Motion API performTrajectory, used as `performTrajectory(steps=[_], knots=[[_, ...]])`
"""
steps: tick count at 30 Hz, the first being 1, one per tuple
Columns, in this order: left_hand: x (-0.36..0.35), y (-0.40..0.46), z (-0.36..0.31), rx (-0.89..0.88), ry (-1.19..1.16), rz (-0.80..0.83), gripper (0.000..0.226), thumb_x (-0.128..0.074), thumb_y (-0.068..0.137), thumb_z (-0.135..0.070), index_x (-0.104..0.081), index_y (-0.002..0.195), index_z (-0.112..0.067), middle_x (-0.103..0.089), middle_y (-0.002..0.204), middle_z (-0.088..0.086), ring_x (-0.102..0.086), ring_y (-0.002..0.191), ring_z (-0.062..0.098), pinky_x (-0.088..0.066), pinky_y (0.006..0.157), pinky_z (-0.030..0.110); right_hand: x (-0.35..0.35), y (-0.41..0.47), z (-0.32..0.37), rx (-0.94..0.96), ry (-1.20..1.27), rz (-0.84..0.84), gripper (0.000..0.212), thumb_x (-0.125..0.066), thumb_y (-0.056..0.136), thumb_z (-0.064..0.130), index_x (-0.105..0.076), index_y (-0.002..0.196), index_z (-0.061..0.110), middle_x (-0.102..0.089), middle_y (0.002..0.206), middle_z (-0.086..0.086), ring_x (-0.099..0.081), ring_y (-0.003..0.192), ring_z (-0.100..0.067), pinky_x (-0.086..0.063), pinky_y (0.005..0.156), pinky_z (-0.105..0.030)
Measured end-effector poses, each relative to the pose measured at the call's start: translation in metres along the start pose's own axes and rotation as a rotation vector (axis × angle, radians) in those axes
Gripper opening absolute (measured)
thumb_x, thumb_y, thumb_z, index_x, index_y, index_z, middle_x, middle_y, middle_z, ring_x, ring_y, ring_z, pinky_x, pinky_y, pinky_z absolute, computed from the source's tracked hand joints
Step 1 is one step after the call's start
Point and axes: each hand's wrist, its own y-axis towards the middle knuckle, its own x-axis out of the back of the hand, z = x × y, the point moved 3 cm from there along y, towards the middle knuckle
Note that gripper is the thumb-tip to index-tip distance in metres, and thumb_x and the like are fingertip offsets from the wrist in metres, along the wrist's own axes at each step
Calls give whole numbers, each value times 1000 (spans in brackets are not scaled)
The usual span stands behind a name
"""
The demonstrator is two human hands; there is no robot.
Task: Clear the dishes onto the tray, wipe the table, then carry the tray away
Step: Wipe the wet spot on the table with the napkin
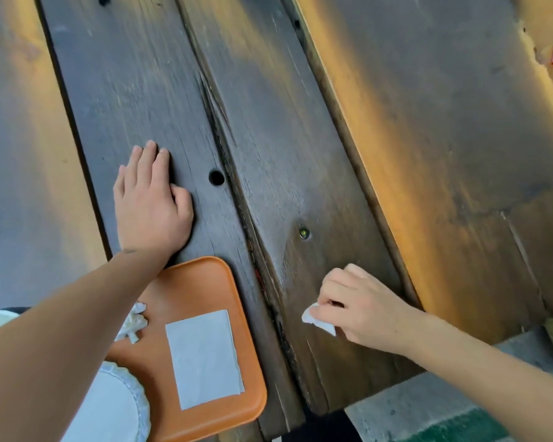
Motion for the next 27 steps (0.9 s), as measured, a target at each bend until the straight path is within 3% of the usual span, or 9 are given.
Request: performTrajectory(steps=[2, 4, 8, 11, 14, 17, 21, 24, 27], knots=[[0, 0, 0, 1, 8, 7, 58, -37, 92, -22, -42, 148, -7, -36, 161, 11, -25, 152, 30, -19, 124, 47, 15, 21, -39, -47, -38, -34, 20, -58, 83, -3, -73, 86, 11, -57, 79, -4, -47, 79, -20, -31, 65, -30], [1, 0, 1, -2, 9, 13, 58, -36, 92, -23, -42, 148, -8, -35, 161, 11, -25, 152, 29, -18, 124, 47, 38, 49, -87, -235, -99, -212, 22, -53, 87, 3, -75, 85, 8, -55, 78, -9, -45, 79, -24, -26, 67, -31], [1, -1, 1, -4, -4, 20, 57, -38, 93, -22, -42, 149, -7, -35, 161, 11, -24, 152, 29, -17, 124, 47, 46, 34, -98, -598, -107, -446, 18, -55, 82, -4, -72, 83, 4, -51, 76, -13, -44, 77, -29, -37, 63, -42], [2, -1, 1, -1, -1, 40, 58, -38, 94, -22, -40, 149, -7, -34, 162, 11, -23, 153, 29, -16, 125, 47, 8, -34, -29, -672, -5, -445, 24, -53, 80, -7, -69, 90, 8, -51, 76, -9, -44, 74, -26, -38, 59, -44], [2, 0, -1, -11, 17, 57, 59, -36, 93, -24, -39, 150, -6, -32, 162, 13, -21, 153, 30, -15, 125, 47, -17, -77, 32, -592, 31, -360, 33, -45, 87, 0, -63, 105, 20, -58, 74, -7, -46, 74, -22, -38, 56, -39], [3, 0, -1, -17, 13, 60, 61, -33, 93, -25, -38, 150, -5, -31, 162, 14, -21, 153, 31, -15, 125, 48, 0, -61, -5, -530, -38, -305, 24, -49, 84, 5, -67, 98, 15, -59, 75, -10, -45, 76, -23, -32, 62, -34], [3, -1, 0, -21, 7, 43, 62, -32, 93, -26, -39, 150, -5, -32, 162, 14, -22, 153, 31, -15, 125, 48, 34, -21, -77, -879, -63, -480, 19, -54, 84, -5, -71, 86, 3, -49, 82, -9, -42, 83, -26, -38, 66, -38], [5, -1, -1, -15, -5, 44, 61, -34, 93, -25, -39, 150, -5, -32, 162, 14, -23, 153, 31, -15, 125, 48, 15, -39, -35, -961, -32, -475, 17, -56, 87, -9, -70, 86, 1, -44, 84, -3, -41, 81, -19, -37, 63, -28], [4, 0, 0, -14, -4, 40, 60, -35, 93, -25, -39, 150, -5, -32, 162, 13, -23, 152, 31, -15, 125, 47, -12, -68, 38, -793, 8, -361, 25, -56, 81, -6, -75, 91, 7, -51, 83, -2, -46, 77, -19, -45, 57, -34]])
